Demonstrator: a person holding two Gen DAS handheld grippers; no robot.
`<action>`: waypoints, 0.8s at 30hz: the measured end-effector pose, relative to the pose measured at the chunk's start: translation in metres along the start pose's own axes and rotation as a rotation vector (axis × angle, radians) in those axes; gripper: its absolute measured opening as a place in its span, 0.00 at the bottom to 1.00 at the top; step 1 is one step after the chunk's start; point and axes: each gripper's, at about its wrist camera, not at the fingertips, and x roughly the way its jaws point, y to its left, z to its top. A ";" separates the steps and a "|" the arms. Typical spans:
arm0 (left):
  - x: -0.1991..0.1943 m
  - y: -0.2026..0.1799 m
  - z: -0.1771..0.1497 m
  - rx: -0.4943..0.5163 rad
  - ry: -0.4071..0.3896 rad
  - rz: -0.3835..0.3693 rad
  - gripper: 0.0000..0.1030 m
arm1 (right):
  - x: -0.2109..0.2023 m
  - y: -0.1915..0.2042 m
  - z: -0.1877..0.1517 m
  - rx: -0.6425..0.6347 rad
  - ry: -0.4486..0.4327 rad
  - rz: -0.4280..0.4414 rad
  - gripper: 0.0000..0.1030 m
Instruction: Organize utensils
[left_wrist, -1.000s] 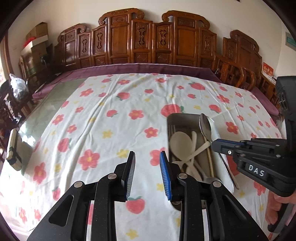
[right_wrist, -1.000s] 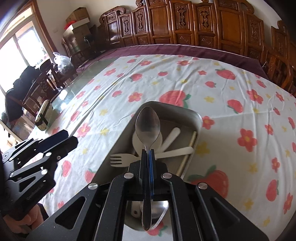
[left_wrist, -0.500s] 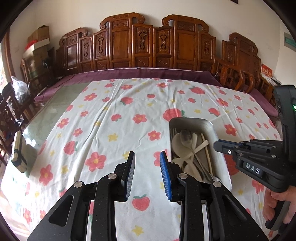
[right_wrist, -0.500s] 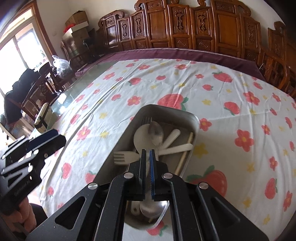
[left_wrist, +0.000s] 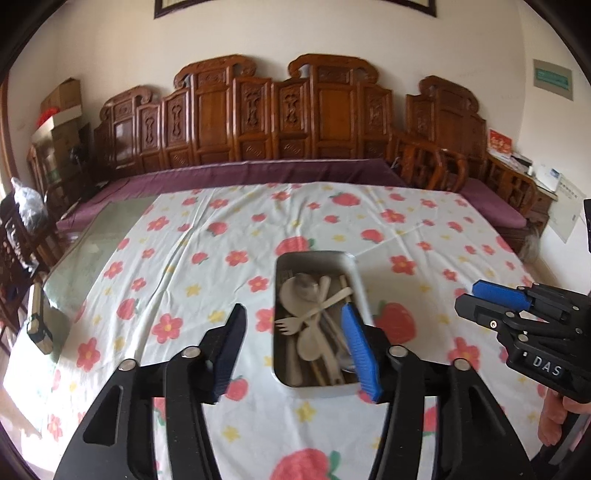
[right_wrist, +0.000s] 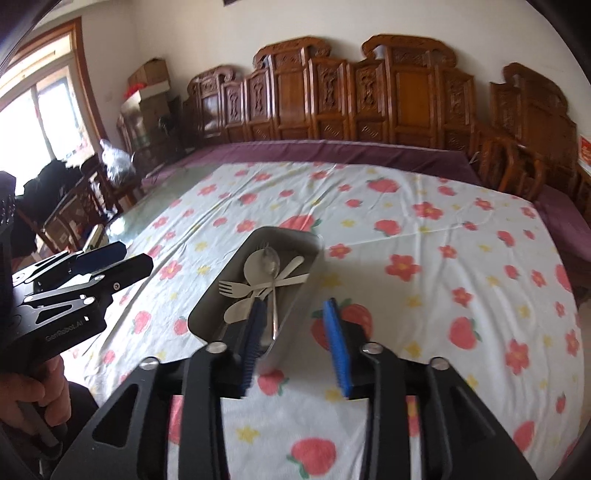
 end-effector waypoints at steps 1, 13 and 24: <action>-0.007 -0.005 0.000 0.005 -0.012 -0.006 0.64 | -0.010 -0.003 -0.003 0.006 -0.012 -0.013 0.50; -0.044 -0.042 -0.004 0.060 -0.043 -0.049 0.92 | -0.079 -0.017 -0.034 0.045 -0.109 -0.118 0.97; -0.095 -0.055 -0.015 0.063 -0.133 -0.024 0.92 | -0.156 -0.016 -0.056 0.080 -0.255 -0.170 0.97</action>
